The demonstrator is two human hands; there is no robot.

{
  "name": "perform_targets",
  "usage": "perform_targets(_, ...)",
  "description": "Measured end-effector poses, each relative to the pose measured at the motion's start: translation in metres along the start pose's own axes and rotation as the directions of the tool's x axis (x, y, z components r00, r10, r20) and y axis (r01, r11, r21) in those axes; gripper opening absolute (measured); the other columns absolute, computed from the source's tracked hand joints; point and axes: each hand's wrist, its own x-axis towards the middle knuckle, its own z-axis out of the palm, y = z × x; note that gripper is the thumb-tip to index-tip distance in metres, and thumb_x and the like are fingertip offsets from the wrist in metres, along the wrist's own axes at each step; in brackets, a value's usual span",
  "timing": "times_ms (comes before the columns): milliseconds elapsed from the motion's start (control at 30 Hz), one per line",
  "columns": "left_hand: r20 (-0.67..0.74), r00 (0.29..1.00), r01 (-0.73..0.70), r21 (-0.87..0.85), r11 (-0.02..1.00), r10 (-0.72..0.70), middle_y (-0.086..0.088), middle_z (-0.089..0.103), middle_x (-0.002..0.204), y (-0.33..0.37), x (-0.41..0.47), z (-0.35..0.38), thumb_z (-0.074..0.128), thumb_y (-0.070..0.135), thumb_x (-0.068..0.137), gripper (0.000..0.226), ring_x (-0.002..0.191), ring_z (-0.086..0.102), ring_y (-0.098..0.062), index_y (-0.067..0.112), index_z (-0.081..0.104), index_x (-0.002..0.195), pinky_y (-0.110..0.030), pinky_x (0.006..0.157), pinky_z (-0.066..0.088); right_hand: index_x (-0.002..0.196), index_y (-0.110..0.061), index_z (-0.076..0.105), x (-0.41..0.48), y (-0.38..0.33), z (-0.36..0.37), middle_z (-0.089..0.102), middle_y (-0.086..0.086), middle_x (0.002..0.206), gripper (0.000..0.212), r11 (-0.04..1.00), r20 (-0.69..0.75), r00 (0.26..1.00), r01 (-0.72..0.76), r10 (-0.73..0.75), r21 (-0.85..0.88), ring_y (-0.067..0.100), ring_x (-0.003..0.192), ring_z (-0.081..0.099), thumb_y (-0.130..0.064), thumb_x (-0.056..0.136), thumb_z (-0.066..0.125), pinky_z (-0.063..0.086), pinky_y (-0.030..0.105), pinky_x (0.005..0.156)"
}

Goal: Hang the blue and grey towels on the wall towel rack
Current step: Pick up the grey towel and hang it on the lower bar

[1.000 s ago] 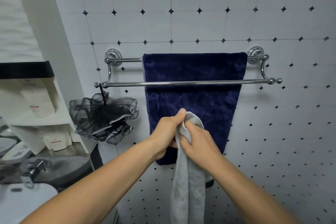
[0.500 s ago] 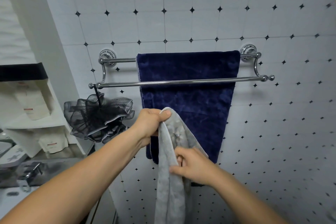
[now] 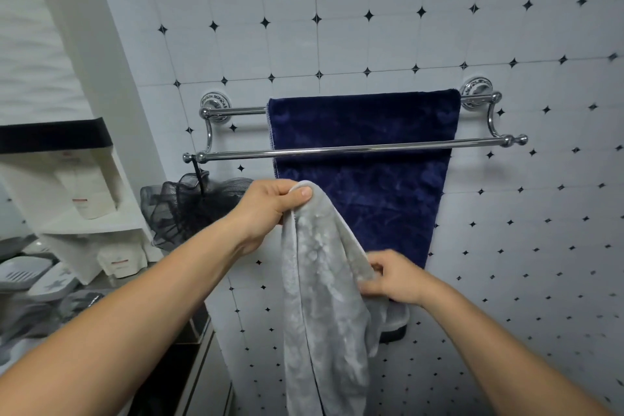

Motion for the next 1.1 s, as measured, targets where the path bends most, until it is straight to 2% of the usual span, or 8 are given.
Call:
perform_targets(133, -0.050, 0.999, 0.009, -0.038, 0.999, -0.011, -0.006, 0.074, 0.075, 0.001, -0.002, -0.020, 0.064, 0.020, 0.090, 0.018, 0.063, 0.067, -0.014, 0.006, 0.076, 0.086, -0.021, 0.056, 0.051, 0.069, -0.021, 0.058, -0.015, 0.045, -0.003, 0.062, -0.008, 0.074, 0.033, 0.832, 0.140, 0.928, -0.234, 0.345, -0.503, 0.013, 0.067, 0.058, -0.048, 0.061, 0.075, 0.046, 0.029, 0.061)
perform_targets(300, -0.069, 0.994, 0.093, 0.051, 0.994, -0.090, -0.031, 0.070, 0.090, -0.021, -0.008, -0.037, 0.069, 0.013, 0.086, 0.013, 0.080, 0.052, -0.031, 0.002, 0.076, 0.089, -0.040, 0.077, 0.033, 0.074, -0.028, 0.052, -0.024, 0.036, -0.071, 0.055, -0.013, 0.076, 0.030, 0.605, -0.126, 0.926, -0.331, 0.356, -0.724, 0.011, 0.074, 0.055, -0.054, 0.078, 0.067, 0.037, 0.030, 0.063)
perform_targets(367, -0.095, 0.989, 0.125, 0.094, 0.988, -0.116, -0.029, 0.065, 0.089, -0.032, -0.009, -0.041, 0.070, 0.005, 0.084, 0.009, 0.082, 0.045, -0.031, -0.003, 0.073, 0.086, -0.041, 0.077, 0.030, 0.072, -0.029, 0.061, -0.028, 0.022, -0.107, 0.058, -0.012, 0.070, 0.029, 0.615, -0.247, 0.913, -0.403, 0.326, -0.678, 0.012, 0.073, 0.056, -0.056, 0.077, 0.069, 0.035, 0.029, 0.062)
perform_targets(500, -0.113, 0.985, 0.150, 0.200, 0.968, -0.129, -0.015, 0.065, 0.076, -0.043, -0.012, -0.050, 0.078, -0.001, 0.074, 0.008, 0.072, 0.055, -0.024, 0.000, 0.071, 0.074, -0.030, 0.069, 0.045, 0.043, -0.030, 0.065, -0.041, -0.003, -0.145, 0.052, -0.010, 0.047, 0.036, 0.869, -0.344, 0.899, -0.381, 0.270, -0.315, 0.014, 0.057, 0.047, -0.045, 0.070, 0.083, 0.032, 0.028, 0.056)
perform_targets(733, -0.181, 0.981, 0.121, 0.290, 0.949, -0.069, 0.005, 0.058, 0.051, -0.050, -0.005, -0.054, 0.089, 0.007, 0.061, 0.026, 0.046, 0.049, -0.006, 0.013, 0.064, 0.059, -0.022, 0.049, 0.039, 0.060, -0.012, 0.074, -0.058, -0.010, -0.155, 0.061, -0.004, 0.051, 0.015, 0.984, -0.467, 0.867, -0.145, 0.177, 0.104, 0.008, 0.054, 0.051, -0.016, 0.070, 0.084, 0.034, 0.026, 0.058)
perform_targets(833, -0.160, 0.986, 0.098, 0.332, 0.938, -0.046, 0.010, 0.055, 0.045, -0.051, -0.002, -0.057, 0.085, 0.012, 0.069, 0.023, 0.041, 0.044, -0.003, 0.013, 0.065, 0.060, -0.023, 0.049, 0.037, 0.076, -0.004, 0.067, -0.065, -0.008, -0.163, 0.065, -0.001, 0.054, 0.018, 0.978, -0.466, 0.868, -0.096, 0.173, 0.183, 0.007, 0.050, 0.050, -0.009, 0.070, 0.083, 0.035, 0.021, 0.053)
perform_targets(967, -0.133, 0.991, 0.057, 0.512, 0.857, 0.014, 0.011, 0.050, 0.048, -0.050, 0.000, -0.054, 0.074, 0.024, 0.083, 0.029, 0.048, 0.040, -0.011, 0.016, 0.061, 0.059, -0.030, 0.055, 0.034, 0.096, -0.017, 0.068, -0.072, -0.007, -0.171, 0.070, 0.005, 0.066, 0.029, 0.969, -0.452, 0.864, -0.141, 0.220, 0.202, 0.019, 0.062, 0.046, -0.006, 0.073, 0.082, 0.032, 0.029, 0.055)
perform_targets(1100, -0.162, 0.984, 0.032, 0.558, 0.829, 0.071, -0.001, 0.059, 0.056, -0.045, 0.004, -0.046, 0.064, 0.025, 0.090, 0.026, 0.052, 0.051, -0.019, 0.014, 0.062, 0.067, -0.033, 0.057, 0.043, 0.083, -0.005, 0.075, -0.080, -0.010, -0.169, 0.046, -0.002, 0.052, 0.011, 0.966, -0.367, 0.895, -0.209, 0.252, 0.152, 0.016, 0.052, 0.031, -0.014, 0.077, 0.079, 0.022, 0.029, 0.054)
